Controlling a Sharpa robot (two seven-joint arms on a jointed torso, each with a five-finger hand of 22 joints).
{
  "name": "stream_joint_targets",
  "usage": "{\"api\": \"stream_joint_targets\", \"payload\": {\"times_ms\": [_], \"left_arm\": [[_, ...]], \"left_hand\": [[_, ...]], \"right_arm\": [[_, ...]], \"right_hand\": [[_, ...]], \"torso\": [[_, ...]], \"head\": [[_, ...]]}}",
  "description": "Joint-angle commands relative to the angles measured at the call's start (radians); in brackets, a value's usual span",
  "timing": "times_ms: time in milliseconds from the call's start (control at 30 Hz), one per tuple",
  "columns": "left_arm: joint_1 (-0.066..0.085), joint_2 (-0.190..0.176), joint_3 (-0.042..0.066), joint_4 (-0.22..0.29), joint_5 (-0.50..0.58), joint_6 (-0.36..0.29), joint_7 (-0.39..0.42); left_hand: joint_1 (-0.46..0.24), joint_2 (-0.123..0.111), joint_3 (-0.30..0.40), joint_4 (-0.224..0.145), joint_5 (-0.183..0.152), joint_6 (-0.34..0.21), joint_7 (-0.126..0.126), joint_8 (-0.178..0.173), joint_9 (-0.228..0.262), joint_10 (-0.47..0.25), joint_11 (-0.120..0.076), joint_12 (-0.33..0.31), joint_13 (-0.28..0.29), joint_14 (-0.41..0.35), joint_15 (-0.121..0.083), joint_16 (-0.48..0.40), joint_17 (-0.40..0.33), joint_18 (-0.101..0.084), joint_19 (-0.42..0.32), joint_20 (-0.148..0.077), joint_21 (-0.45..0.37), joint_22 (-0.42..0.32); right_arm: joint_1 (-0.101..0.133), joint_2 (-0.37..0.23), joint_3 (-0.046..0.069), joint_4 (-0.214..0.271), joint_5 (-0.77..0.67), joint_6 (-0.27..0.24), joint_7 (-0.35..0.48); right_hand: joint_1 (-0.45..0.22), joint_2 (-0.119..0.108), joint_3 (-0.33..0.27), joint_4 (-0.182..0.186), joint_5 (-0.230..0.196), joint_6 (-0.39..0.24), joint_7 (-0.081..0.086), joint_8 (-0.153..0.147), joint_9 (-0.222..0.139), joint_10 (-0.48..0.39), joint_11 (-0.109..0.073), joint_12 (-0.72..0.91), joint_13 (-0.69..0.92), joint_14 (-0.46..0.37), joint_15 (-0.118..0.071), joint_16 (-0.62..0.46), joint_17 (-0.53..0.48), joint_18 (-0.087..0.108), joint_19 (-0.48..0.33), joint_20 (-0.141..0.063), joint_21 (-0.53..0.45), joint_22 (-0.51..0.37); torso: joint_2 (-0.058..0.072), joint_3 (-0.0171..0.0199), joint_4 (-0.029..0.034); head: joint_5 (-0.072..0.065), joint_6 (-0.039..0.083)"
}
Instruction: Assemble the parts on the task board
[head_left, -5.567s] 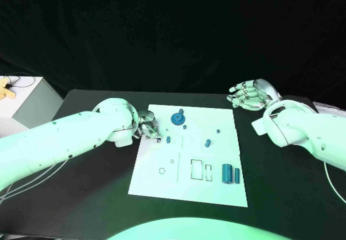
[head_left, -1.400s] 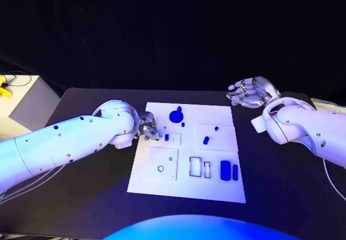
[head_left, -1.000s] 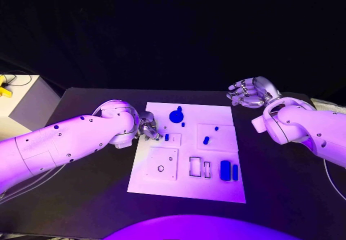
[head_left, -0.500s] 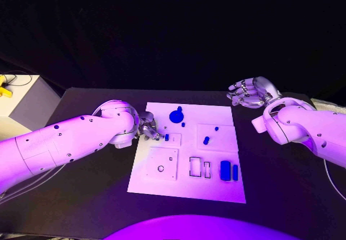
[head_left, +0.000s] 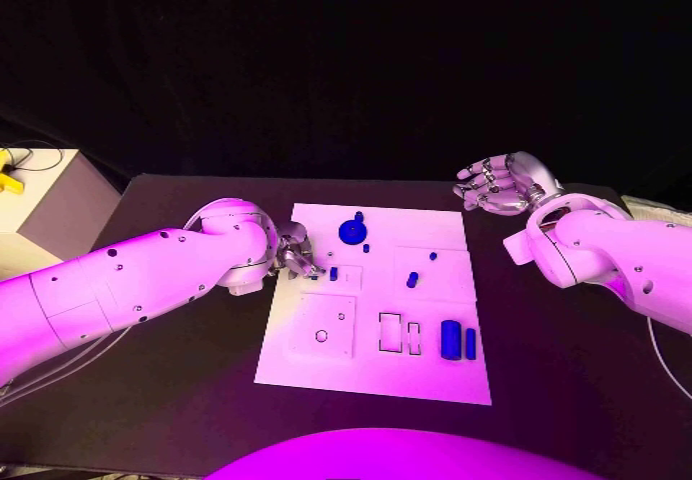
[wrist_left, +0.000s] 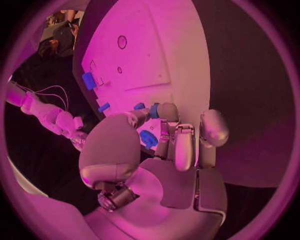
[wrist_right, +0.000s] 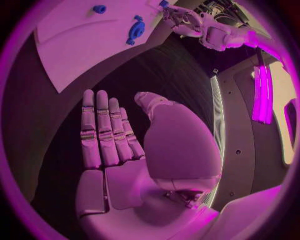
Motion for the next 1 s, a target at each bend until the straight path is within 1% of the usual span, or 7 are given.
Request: {"api": "stream_joint_targets", "payload": {"times_ms": [33, 267, 467, 533, 833, 1000], "left_arm": [[-0.005, -0.001, -0.004, -0.007, -0.011, 0.04, -0.015], [-0.005, 0.0, -0.004, -0.011, -0.013, 0.039, -0.015], [-0.005, 0.0, -0.004, -0.011, -0.013, 0.044, -0.014], [-0.005, 0.0, -0.004, -0.01, -0.013, 0.046, -0.014], [-0.005, 0.003, -0.004, -0.01, -0.014, 0.04, -0.008], [-0.005, 0.006, -0.004, -0.009, -0.013, 0.031, -0.003]], "left_hand": [[0.012, 0.0, 0.007, -0.001, 0.003, 0.001, -0.004, -0.004, -0.001, -0.002, -0.002, 0.007, 0.004, 0.073, -0.008, 0.003, 0.185, -0.011, 0.005, -0.001, -0.002, 0.002], [0.011, -0.003, 0.009, 0.003, 0.002, 0.003, -0.004, -0.001, -0.001, -0.001, -0.002, 0.007, 0.003, 0.073, -0.008, 0.003, 0.185, -0.011, 0.005, -0.002, -0.003, 0.001], [0.012, -0.004, 0.011, 0.004, 0.002, 0.005, -0.005, 0.001, -0.001, 0.001, -0.003, 0.009, 0.005, 0.074, -0.008, 0.004, 0.186, -0.011, 0.006, -0.002, -0.002, 0.003], [0.013, -0.004, 0.011, 0.003, 0.002, 0.005, -0.005, 0.001, -0.001, 0.001, -0.003, 0.009, 0.004, 0.074, -0.008, 0.004, 0.186, -0.011, 0.006, -0.002, -0.002, 0.003], [0.011, -0.012, 0.009, 0.006, -0.001, 0.007, -0.005, 0.004, 0.0, 0.001, -0.003, 0.009, 0.004, 0.074, -0.009, 0.004, 0.186, -0.011, 0.006, -0.003, -0.002, 0.003], [0.01, -0.013, 0.009, 0.007, -0.001, 0.008, -0.005, 0.005, 0.0, 0.003, -0.003, 0.011, 0.007, 0.074, -0.009, 0.005, 0.187, -0.012, 0.007, -0.003, -0.001, 0.004]], "right_arm": [[0.0, 0.0, 0.0, 0.002, -0.003, 0.006, 0.011], [0.0, 0.0, 0.0, 0.001, -0.003, 0.006, 0.011], [0.0, 0.0, 0.0, 0.001, -0.003, 0.006, 0.011], [0.0, 0.0, 0.0, 0.001, -0.003, 0.006, 0.011], [0.0, 0.001, 0.0, 0.001, -0.003, 0.007, 0.011], [-0.001, 0.0, 0.0, 0.001, -0.003, 0.007, 0.011]], "right_hand": [[-0.009, 0.0, 0.0, -0.003, 0.006, -0.006, 0.018, 0.007, -0.001, 0.0, 0.003, 0.006, -0.001, 0.008, -0.001, -0.003, -0.001, 0.013, 0.009, -0.001, -0.006, -0.001], [-0.011, 0.0, 0.0, -0.002, 0.009, -0.007, 0.018, 0.007, -0.001, 0.0, 0.003, 0.007, -0.003, 0.009, -0.001, -0.004, -0.002, 0.013, 0.01, -0.001, -0.006, -0.004], [-0.011, 0.0, 0.0, -0.002, 0.009, -0.007, 0.018, 0.007, -0.001, 0.0, 0.003, 0.007, -0.003, 0.009, -0.001, -0.004, -0.002, 0.013, 0.01, -0.001, -0.006, -0.004], [-0.011, 0.0, 0.0, -0.002, 0.009, -0.007, 0.018, 0.007, -0.001, 0.0, 0.003, 0.007, -0.003, 0.009, -0.001, -0.004, -0.002, 0.013, 0.01, -0.001, -0.006, -0.004], [-0.011, 0.0, 0.0, -0.002, 0.009, -0.007, 0.018, 0.007, -0.001, 0.0, 0.003, 0.007, -0.003, 0.009, -0.001, -0.004, -0.002, 0.013, 0.01, -0.001, -0.006, -0.004], [-0.011, 0.0, 0.0, -0.002, 0.009, -0.007, 0.018, 0.007, -0.001, 0.0, 0.003, 0.007, -0.003, 0.009, -0.001, -0.004, -0.002, 0.013, 0.01, -0.001, -0.006, -0.004]], "torso": [[0.0, 0.0, 0.0004], [0.0, -0.0002, 0.0003], [0.0, 0.0004, -0.0001], [0.0, 0.0, 0.0], [0.0, -0.0002, -0.0006], [0.0, 0.0008, 0.0003]], "head": [[0.001, -0.001], [0.002, -0.001], [0.002, -0.003], [0.001, -0.004], [0.001, -0.001], [0.001, -0.003]]}}
